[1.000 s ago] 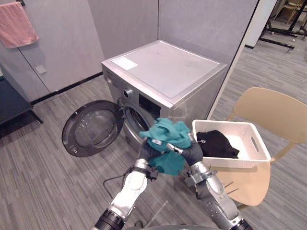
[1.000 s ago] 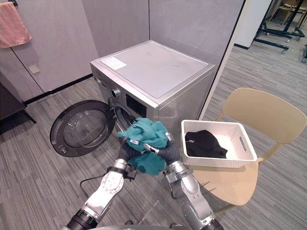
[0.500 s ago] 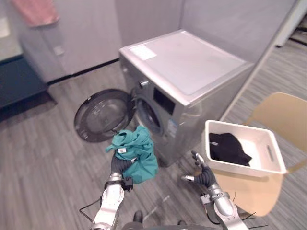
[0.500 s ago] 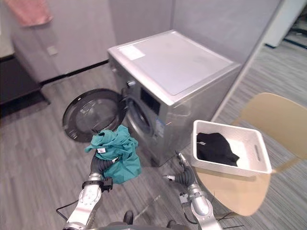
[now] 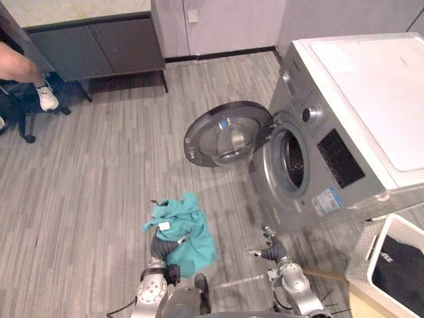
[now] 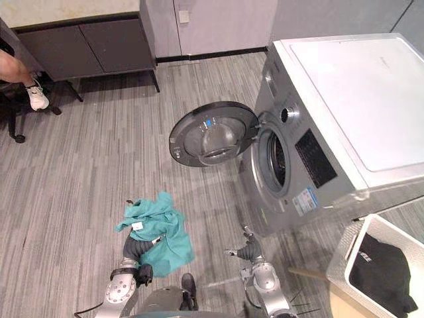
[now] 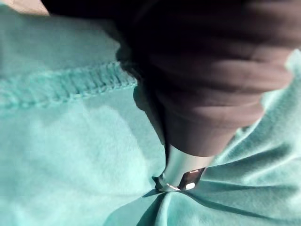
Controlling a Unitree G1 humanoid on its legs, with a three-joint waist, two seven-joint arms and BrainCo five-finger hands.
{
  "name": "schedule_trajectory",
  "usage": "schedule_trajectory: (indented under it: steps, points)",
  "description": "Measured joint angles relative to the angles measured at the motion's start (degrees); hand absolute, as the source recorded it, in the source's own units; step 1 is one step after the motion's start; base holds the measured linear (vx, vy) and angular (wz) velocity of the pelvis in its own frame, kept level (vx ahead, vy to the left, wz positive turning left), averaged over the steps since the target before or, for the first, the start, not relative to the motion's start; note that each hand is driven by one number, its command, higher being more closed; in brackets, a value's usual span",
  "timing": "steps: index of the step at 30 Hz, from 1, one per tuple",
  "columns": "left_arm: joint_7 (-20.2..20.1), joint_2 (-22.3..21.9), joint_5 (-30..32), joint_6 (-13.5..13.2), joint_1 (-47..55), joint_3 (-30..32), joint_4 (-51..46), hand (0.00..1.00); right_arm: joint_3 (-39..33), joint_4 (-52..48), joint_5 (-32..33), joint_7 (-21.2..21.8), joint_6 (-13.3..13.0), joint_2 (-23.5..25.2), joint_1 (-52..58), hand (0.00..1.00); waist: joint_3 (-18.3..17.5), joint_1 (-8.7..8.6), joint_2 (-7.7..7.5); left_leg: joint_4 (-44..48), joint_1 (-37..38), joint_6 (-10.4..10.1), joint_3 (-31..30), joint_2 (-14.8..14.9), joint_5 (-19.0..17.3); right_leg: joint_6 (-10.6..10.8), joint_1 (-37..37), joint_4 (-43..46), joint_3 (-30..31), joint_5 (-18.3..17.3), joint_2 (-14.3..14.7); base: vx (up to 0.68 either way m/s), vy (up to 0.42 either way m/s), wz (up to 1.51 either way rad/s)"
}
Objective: Pick up the laundry basket with both hands and put the clothes into the washing machine.
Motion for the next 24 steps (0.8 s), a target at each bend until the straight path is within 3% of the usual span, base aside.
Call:
schedule_trajectory:
  steps: [1, 4, 6, 7, 8, 9, 10, 11, 12, 14, 16, 18, 20, 21, 22, 23, 24]
  points:
    - [-0.04, 0.46, 0.0, -0.02, -0.09, -0.26, 0.0, 1.0, 0.01, 0.0, 0.0, 0.0, -0.03, -0.13, 0.66, 0.0, 0.46, -0.45, 0.48, -1.17, 2.02, -0.55, 0.14, -0.03, 0.13, 0.17, -2.31, -0.89, 0.09, -0.95, 1.73, 0.33, 0.056, 0.19]
    - [-0.14, 1.04, 0.01, -0.01, -1.83, -1.12, 0.19, 1.0, 0.02, 0.02, -0.01, -0.06, 0.02, -0.31, 1.09, 0.0, 0.7, -1.62, 0.25, -4.32, 6.65, -2.34, 0.11, -0.29, -0.57, -0.59, -9.68, -9.49, -6.95, -0.73, 4.13, 0.38, 0.012, 0.11]
    - [-1.27, 1.87, 0.24, 0.01, -3.42, -2.65, 0.56, 1.0, 0.09, 0.02, -1.04, -0.11, 0.02, -0.27, 1.27, 0.0, 0.42, -2.25, -0.35, -4.53, 8.73, -4.41, 0.06, -0.1, -1.79, -4.45, -11.11, -19.08, -10.13, 4.9, 7.51, 0.54, -0.038, 0.21]
    - [-1.74, 2.46, 0.84, 0.0, -3.37, -4.08, 0.85, 1.0, 0.13, 0.02, -1.04, -0.1, 0.01, -0.37, 2.19, 0.0, -0.07, -2.93, -1.31, -3.4, 10.39, -6.33, -0.09, -0.74, -2.93, -11.69, -10.75, -22.1, -10.44, 10.84, 8.34, 0.68, -0.081, 0.18]
    - [-2.62, 1.38, 1.18, 0.26, -4.22, -5.46, 1.92, 1.0, -0.31, 0.24, -1.03, -0.09, 0.39, -1.27, 2.31, 0.0, -0.14, -3.1, 0.85, 0.89, 9.86, -7.32, 0.44, 1.34, -3.24, -10.01, -9.25, -21.41, -11.19, 9.44, 9.52, 0.48, -0.067, 0.06]
    - [-2.9, 1.16, 1.22, 0.26, -4.43, -6.24, 1.91, 1.0, -0.56, 0.19, -1.02, -0.06, 0.42, -1.33, 2.02, 0.0, -0.08, -3.04, 1.06, 5.23, 8.2, -7.94, 0.96, 2.34, -2.9, -10.03, -8.52, -22.14, -10.85, 8.38, 10.0, 0.55, -0.111, -0.31]
    - [-3.58, 0.95, 1.24, 0.26, -4.89, -6.78, 1.99, 1.0, -0.46, 0.13, -1.05, 0.04, 0.46, -1.37, 1.11, 0.0, 0.24, -2.91, 1.62, 17.92, 3.4, -10.25, 2.07, 5.05, -1.06, -10.1, -6.33, -24.9, -9.81, 8.08, 11.77, 0.52, -0.13, -0.7]
    - [-3.75, 0.49, 1.14, 0.29, -5.19, -6.96, 2.54, 1.0, -0.24, 0.07, -1.0, 0.0, 0.48, -1.33, 0.38, 0.0, 0.67, -2.2, 2.09, 31.61, -1.7, -10.37, 1.62, 8.86, 2.22, -10.83, -2.78, -28.65, -7.69, 8.3, 14.94, 0.62, -0.141, -0.91]
    - [-3.71, 0.25, 1.13, 0.38, -5.24, -7.06, 2.93, 1.0, 0.01, 0.03, -0.98, -0.12, 0.43, -1.24, 0.16, 0.0, 0.76, -1.84, 2.06, 36.98, -3.11, -10.03, 1.55, 10.45, 1.62, -10.91, -0.94, -30.06, -6.55, 8.26, 16.23, 0.5, -0.075, -1.08]
    - [-3.75, 0.35, 1.12, 0.51, -6.29, -9.45, 4.1, 1.0, 0.67, 0.02, -0.99, -0.54, 0.2, -0.76, -0.52, 0.0, 1.77, -1.03, 0.44, 45.86, -6.34, -6.44, 1.57, 11.88, -0.62, -10.98, 6.25, -33.85, -0.87, 8.18, 18.05, 0.46, -0.013, -1.24]
    - [-3.8, 0.21, 1.14, 0.49, -7.63, -11.64, 4.11, 1.0, 0.54, 0.03, -0.99, -1.05, -0.07, -1.09, -0.71, 0.0, 2.05, -1.15, -0.03, 44.08, -8.9, -5.2, 0.95, 11.76, -1.38, -10.83, 8.77, -35.69, 2.38, 8.28, 18.01, 0.4, 0.076, -1.13]
    - [-3.86, -0.35, 1.19, 0.48, -9.19, -13.55, 4.47, 1.0, 0.59, 0.09, -0.98, -1.24, -0.02, -1.07, -1.09, 0.0, 2.22, -0.96, -0.12, 36.33, -12.56, -4.43, -3.78, 9.85, -2.2, -10.48, 10.44, -36.58, 7.54, 8.5, 18.08, 0.35, 0.194, -1.25]
    - [-3.88, -0.7, 1.39, 0.52, -9.96, -14.36, 5.26, 1.0, 1.0, 0.59, -0.99, -1.33, -0.1, -0.78, -1.58, 0.0, 2.26, -0.53, -0.13, 23.71, -13.61, -4.79, -16.26, 4.74, -2.1, -10.27, 11.08, -36.36, 13.44, 8.61, 17.93, 0.25, 0.275, -1.59]
    - [-3.77, -0.7, 1.57, 0.51, -10.1, -15.07, 5.89, 1.0, 1.1, 1.06, -1.01, -1.44, -0.12, -0.82, -1.94, 0.0, 2.21, -0.16, 0.31, 15.72, -13.31, -6.7, -23.96, 2.72, -0.86, -7.39, 11.16, -36.12, 16.37, 8.68, 18.04, 0.22, 0.304, -1.75]
    - [-3.76, -0.87, 1.76, 0.52, -10.25, -15.27, 6.42, 1.0, 1.14, 1.04, -1.08, -1.56, -0.16, -1.08, -1.86, 0.0, 1.97, 0.44, 1.17, 11.87, -12.55, -8.58, -26.47, 2.82, 2.17, -5.86, 11.2, -36.15, 17.76, 8.3, 18.54, 0.22, 0.34, -1.79]
    - [-3.68, -2.02, 2.29, 0.49, -10.55, -15.47, 7.58, 1.0, 1.12, 1.04, -1.08, -1.73, -0.23, -2.63, -1.69, 0.0, 1.81, 0.55, 4.22, 8.35, -12.69, -9.87, -28.83, 4.91, 7.77, -2.65, 11.46, -36.18, 20.35, 6.72, 20.78, 0.22, 0.381, -1.45]
    - [-3.74, -1.48, 2.43, 0.69, -12.23, -15.86, 10.36, 1.0, 0.63, 2.08, -1.08, -2.14, 0.0, -2.02, -1.83, 0.0, 2.09, 0.22, 3.2, 9.8, -12.37, -9.06, -26.94, 4.13, 5.48, -0.88, 11.05, -35.98, 22.83, 5.98, 19.36, 0.2, 0.383, -1.26]
